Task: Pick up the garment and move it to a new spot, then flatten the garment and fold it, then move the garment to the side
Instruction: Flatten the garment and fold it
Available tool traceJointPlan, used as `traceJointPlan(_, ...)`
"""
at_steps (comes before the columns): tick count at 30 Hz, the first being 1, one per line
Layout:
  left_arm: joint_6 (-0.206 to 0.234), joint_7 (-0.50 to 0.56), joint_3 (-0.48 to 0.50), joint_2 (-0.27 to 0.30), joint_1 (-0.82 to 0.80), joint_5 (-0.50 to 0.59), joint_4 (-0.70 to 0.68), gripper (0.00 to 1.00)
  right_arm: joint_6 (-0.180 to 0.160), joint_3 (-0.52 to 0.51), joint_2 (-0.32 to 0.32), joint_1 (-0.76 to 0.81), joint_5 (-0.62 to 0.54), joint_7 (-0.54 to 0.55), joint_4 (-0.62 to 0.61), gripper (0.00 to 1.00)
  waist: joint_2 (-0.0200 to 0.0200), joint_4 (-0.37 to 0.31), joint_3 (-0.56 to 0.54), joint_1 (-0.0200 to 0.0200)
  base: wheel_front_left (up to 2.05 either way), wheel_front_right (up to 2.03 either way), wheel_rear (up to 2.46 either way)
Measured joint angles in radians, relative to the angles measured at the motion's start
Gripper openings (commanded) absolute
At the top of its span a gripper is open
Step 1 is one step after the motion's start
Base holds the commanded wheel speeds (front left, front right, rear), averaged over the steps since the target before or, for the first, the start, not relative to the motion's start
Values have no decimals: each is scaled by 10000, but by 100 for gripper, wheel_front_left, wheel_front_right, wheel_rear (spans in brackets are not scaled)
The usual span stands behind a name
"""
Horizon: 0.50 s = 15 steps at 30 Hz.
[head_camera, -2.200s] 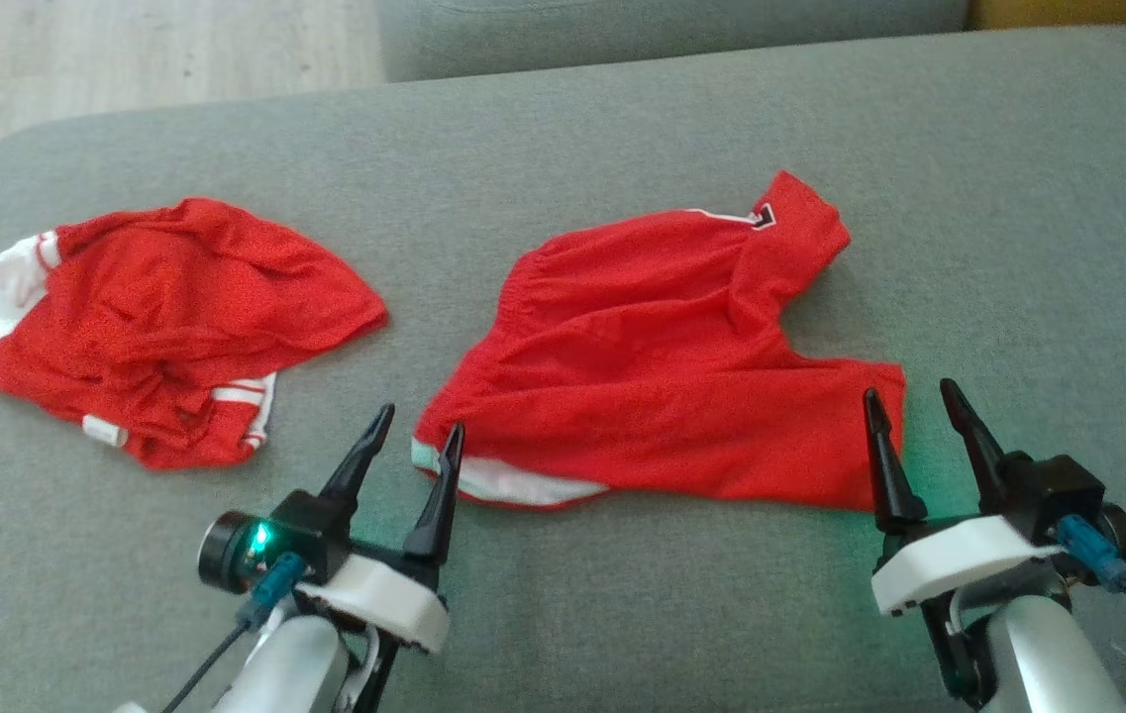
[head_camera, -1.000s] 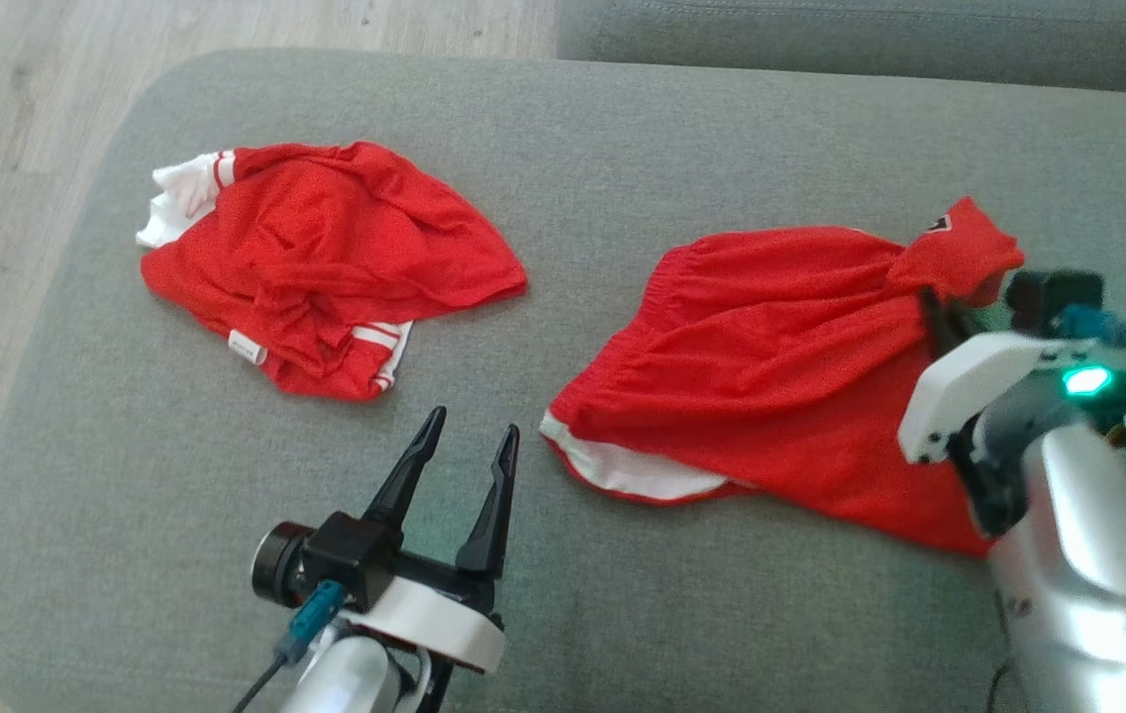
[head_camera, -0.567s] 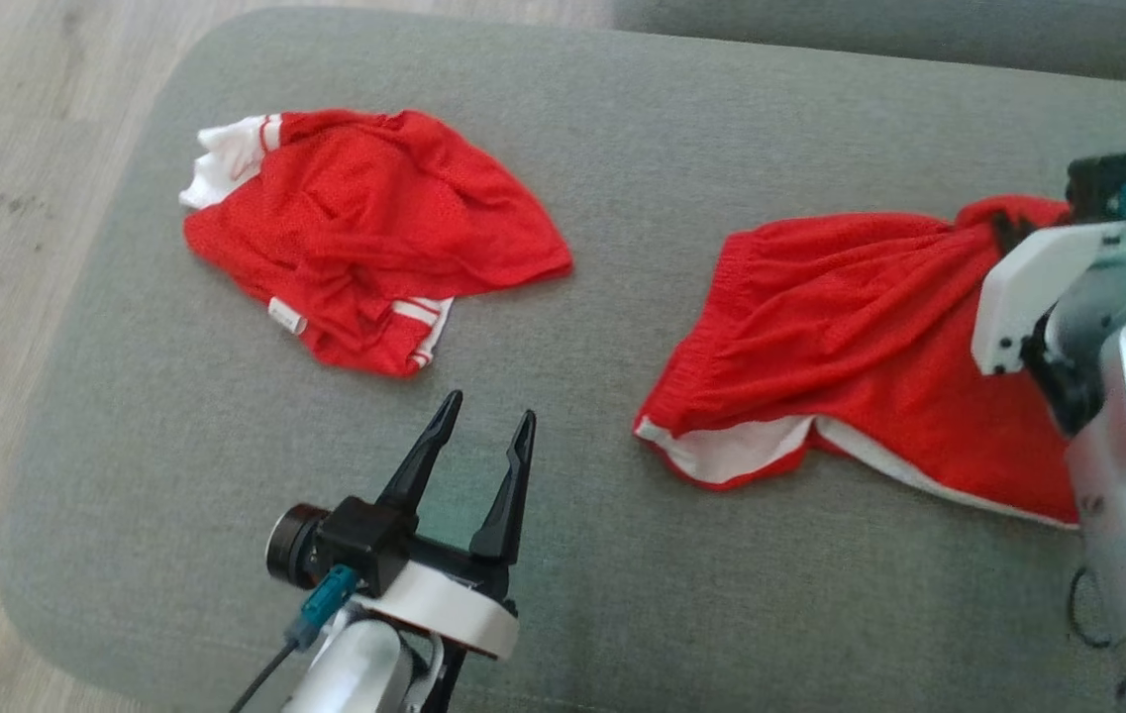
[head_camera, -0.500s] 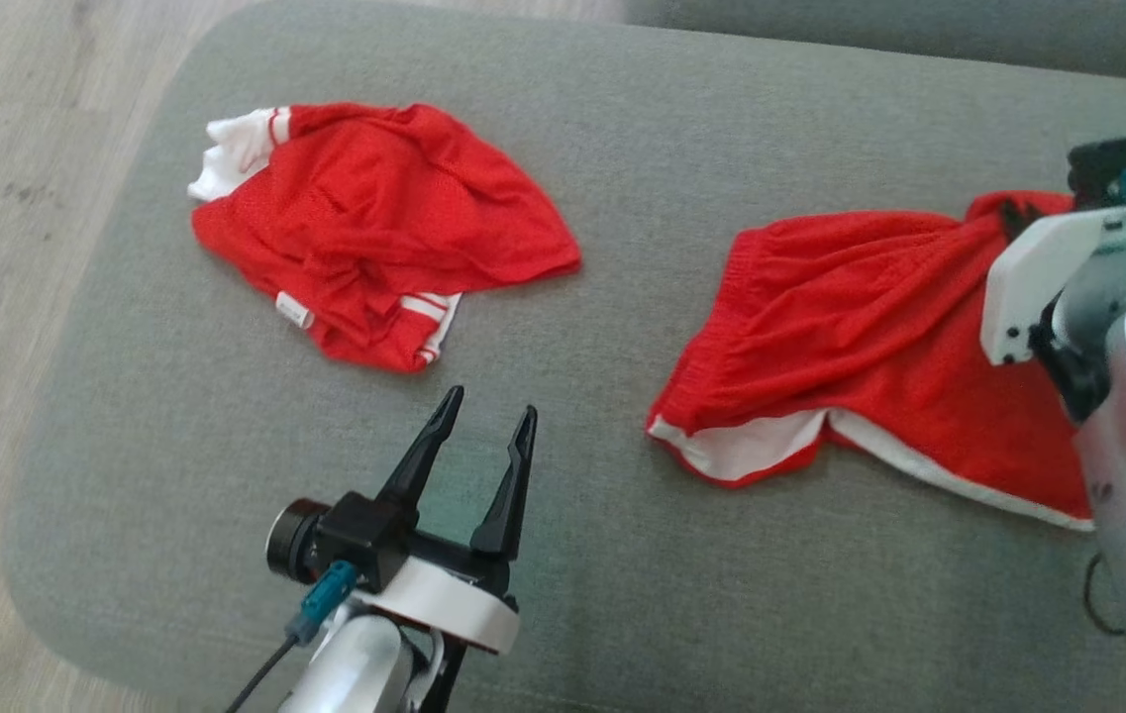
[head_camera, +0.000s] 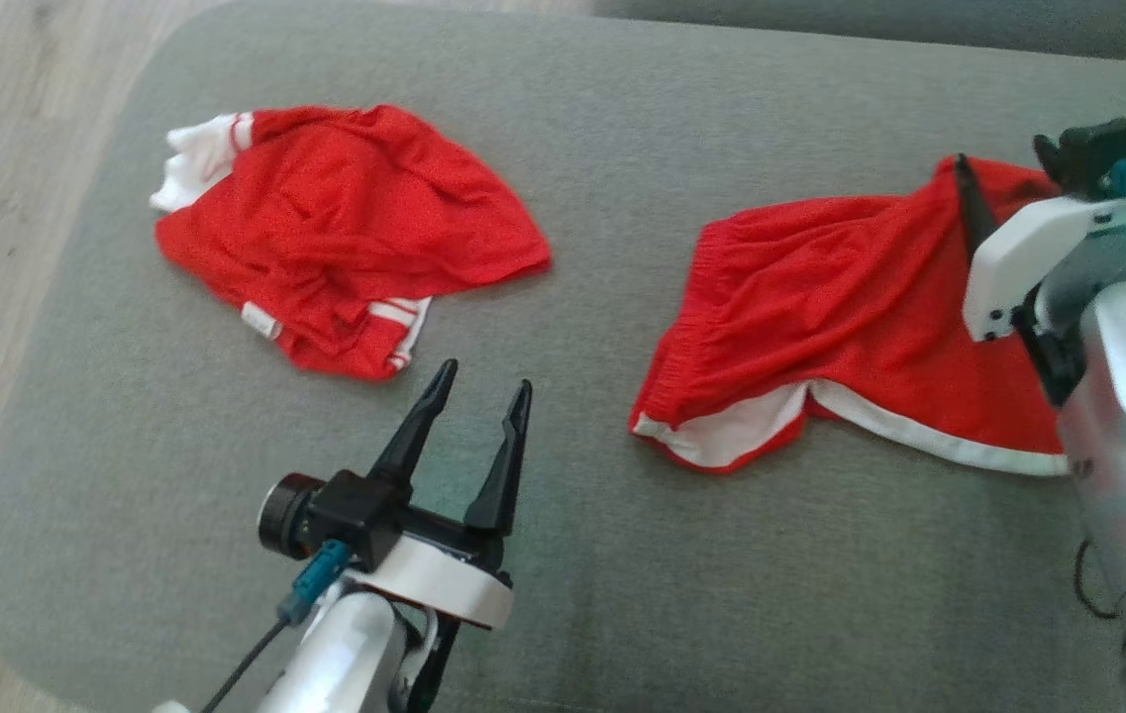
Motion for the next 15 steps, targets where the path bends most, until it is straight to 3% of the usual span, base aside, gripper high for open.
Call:
traceJointPlan(6, -27, -2, 280, 10, 23, 82, -13, 100, 0, -412, 495, 898, 654, -1135, -207, 100, 0, -718, -318, -1, 0, 0, 0)
traceJointPlan(15, -86, -2, 640, 12, 206, 84, -102, 100, 0, -1147, 1457, 3656, 1386, -2648, -2740, 100, 0, -1936, -784, -1, 0, 0, 0)
